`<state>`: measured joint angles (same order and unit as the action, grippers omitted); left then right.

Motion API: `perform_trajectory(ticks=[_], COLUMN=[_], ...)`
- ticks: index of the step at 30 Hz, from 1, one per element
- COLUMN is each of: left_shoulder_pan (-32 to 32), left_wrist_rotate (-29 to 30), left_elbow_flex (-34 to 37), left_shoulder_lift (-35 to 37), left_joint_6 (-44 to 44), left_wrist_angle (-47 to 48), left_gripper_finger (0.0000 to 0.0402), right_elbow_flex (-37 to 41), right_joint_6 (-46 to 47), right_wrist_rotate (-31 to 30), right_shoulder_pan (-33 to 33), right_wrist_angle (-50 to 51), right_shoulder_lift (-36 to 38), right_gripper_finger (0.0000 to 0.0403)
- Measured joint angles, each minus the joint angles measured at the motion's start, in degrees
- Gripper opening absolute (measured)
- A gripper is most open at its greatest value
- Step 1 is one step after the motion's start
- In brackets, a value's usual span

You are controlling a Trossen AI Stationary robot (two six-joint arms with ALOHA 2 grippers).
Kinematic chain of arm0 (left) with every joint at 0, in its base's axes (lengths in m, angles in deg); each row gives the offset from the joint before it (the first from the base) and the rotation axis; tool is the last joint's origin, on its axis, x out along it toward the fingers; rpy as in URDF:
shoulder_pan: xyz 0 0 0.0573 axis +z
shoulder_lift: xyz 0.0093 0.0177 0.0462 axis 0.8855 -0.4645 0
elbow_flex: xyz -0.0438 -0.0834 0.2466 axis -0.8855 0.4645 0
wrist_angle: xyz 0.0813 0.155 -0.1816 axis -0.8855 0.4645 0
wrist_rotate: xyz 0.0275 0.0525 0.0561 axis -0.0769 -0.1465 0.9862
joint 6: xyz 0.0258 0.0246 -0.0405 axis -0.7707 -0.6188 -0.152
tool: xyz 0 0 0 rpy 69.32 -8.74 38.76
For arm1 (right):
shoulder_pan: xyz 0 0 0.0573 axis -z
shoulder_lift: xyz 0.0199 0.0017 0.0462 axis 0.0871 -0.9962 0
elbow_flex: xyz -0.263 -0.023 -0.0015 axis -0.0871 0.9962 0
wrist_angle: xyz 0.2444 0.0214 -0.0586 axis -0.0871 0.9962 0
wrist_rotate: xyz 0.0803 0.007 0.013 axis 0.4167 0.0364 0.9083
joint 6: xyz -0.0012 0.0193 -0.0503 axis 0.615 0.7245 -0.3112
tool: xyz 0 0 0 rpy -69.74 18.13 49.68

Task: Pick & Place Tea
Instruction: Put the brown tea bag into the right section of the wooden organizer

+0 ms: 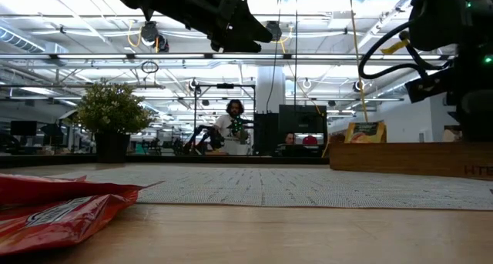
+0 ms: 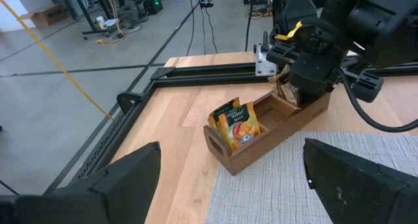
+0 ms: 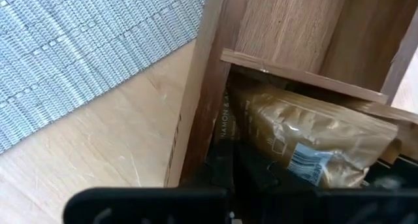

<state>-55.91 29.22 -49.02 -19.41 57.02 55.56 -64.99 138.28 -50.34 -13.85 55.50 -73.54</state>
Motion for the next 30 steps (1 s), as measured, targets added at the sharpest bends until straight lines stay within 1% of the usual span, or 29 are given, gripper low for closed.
perform_trajectory(ticks=[3,9,14,20,22,30], left_shoulder_pan=[0.0,0.0,0.0,0.0,0.0,0.0], left_wrist_rotate=[0.0,0.0,0.0,0.0,0.0,0.0], left_elbow_flex=[0.0,0.0,0.0,0.0,0.0,0.0], left_shoulder_lift=[0.0,0.0,0.0,0.0,0.0,0.0], left_joint_6=[0.0,0.0,0.0,0.0,0.0,0.0], left_wrist_angle=[0.0,0.0,0.0,0.0,0.0,0.0], left_gripper_finger=[0.0365,0.0365,0.0365,0.0365,0.0365,0.0365], right_elbow_flex=[2.3,2.0,-1.7,-7.2,-8.2,-9.0], right_joint_6=[0.1,3.4,2.5,1.2,1.0,1.3], right_wrist_rotate=[1.1,-1.9,-1.7,-5.3,-6.3,-6.6], right_shoulder_pan=[0.0,-0.1,-0.4,-1.3,-1.8,-3.4], right_wrist_angle=[-1.1,4.0,6.7,7.3,6.9,7.1], right_shoulder_lift=[0.1,0.0,-0.1,0.0,0.0,1.0], right_gripper_finger=[0.0,0.0,0.0,0.0,0.0,0.0])
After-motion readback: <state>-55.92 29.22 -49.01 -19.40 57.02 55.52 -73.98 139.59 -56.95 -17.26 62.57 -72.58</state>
